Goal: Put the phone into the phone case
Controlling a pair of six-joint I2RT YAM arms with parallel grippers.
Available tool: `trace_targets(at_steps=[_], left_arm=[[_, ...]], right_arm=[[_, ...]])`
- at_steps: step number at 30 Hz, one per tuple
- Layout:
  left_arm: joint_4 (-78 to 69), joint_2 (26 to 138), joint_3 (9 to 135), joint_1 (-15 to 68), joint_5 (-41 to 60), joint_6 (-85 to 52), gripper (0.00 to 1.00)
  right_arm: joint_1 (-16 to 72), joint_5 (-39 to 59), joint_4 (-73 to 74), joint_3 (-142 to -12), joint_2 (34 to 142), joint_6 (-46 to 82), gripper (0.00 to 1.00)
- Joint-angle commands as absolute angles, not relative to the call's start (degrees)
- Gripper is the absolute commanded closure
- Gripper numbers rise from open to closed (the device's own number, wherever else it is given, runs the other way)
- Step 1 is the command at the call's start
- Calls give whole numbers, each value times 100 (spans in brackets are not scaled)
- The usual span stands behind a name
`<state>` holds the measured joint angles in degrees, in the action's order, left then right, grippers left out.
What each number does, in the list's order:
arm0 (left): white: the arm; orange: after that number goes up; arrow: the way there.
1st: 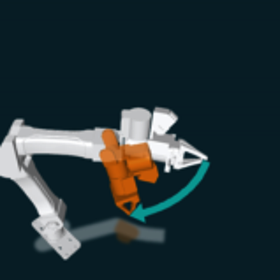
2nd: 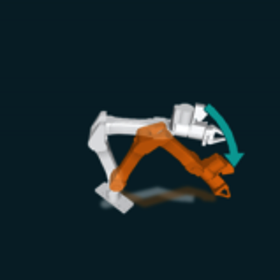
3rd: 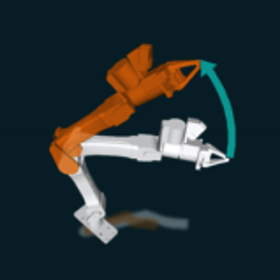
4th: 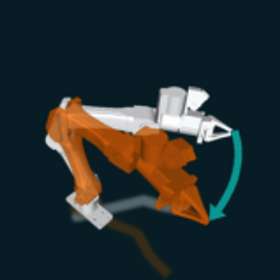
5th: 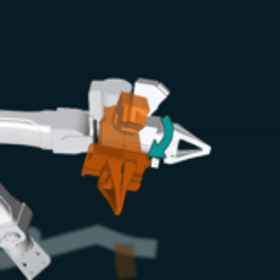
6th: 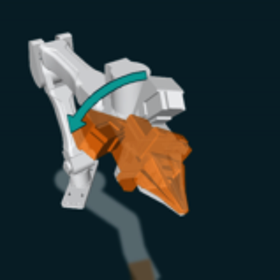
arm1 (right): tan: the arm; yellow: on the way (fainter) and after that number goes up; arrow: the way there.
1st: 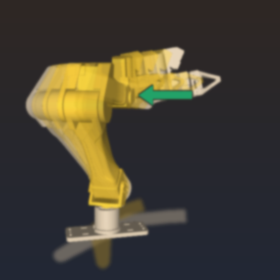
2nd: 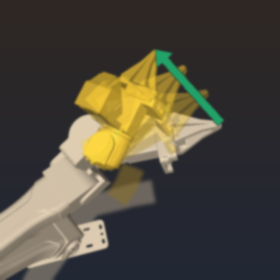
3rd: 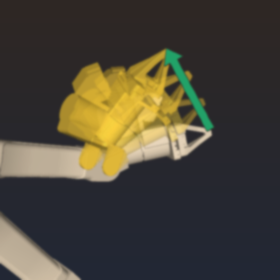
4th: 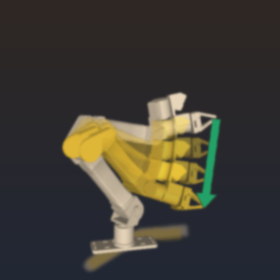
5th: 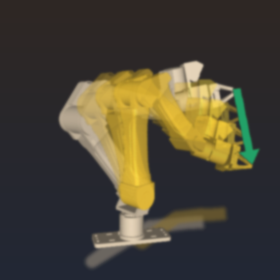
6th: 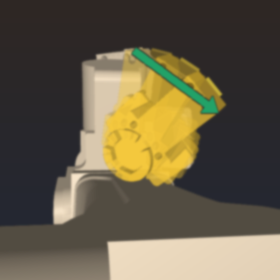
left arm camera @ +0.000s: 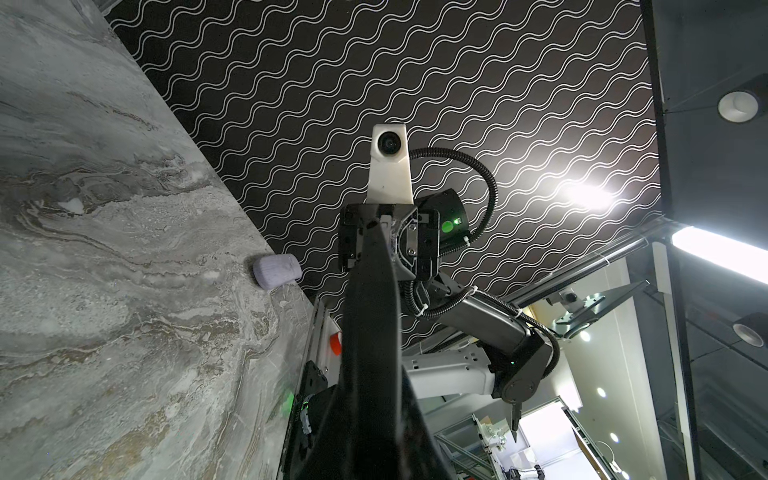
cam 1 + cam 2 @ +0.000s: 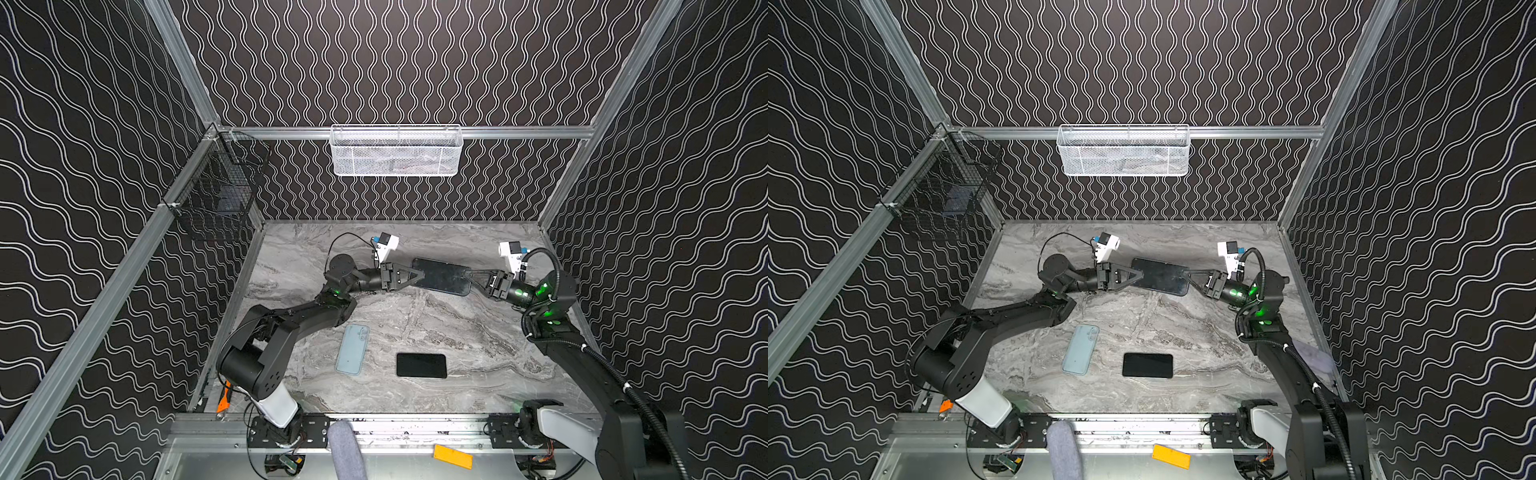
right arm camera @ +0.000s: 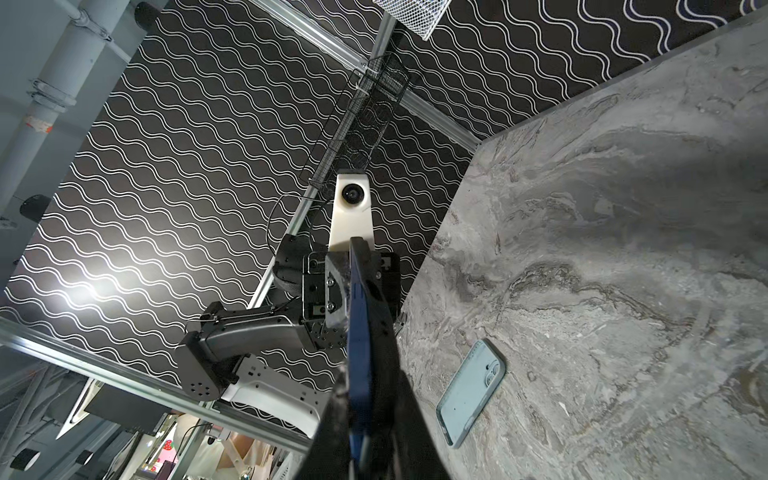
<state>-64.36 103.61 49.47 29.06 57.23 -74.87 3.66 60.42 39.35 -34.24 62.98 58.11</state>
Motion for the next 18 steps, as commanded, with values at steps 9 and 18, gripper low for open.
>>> trace_targets(at_steps=[9,18], left_arm=[[-5849,10253,5027,2949,5880,-7158,100],[-5645,10201,5027,3019,5871,-7052,100]], right_arm=[[378,5863,3732,-3765,6460,5120,81],[381,5938,4066,-3845,6623,5278,84]])
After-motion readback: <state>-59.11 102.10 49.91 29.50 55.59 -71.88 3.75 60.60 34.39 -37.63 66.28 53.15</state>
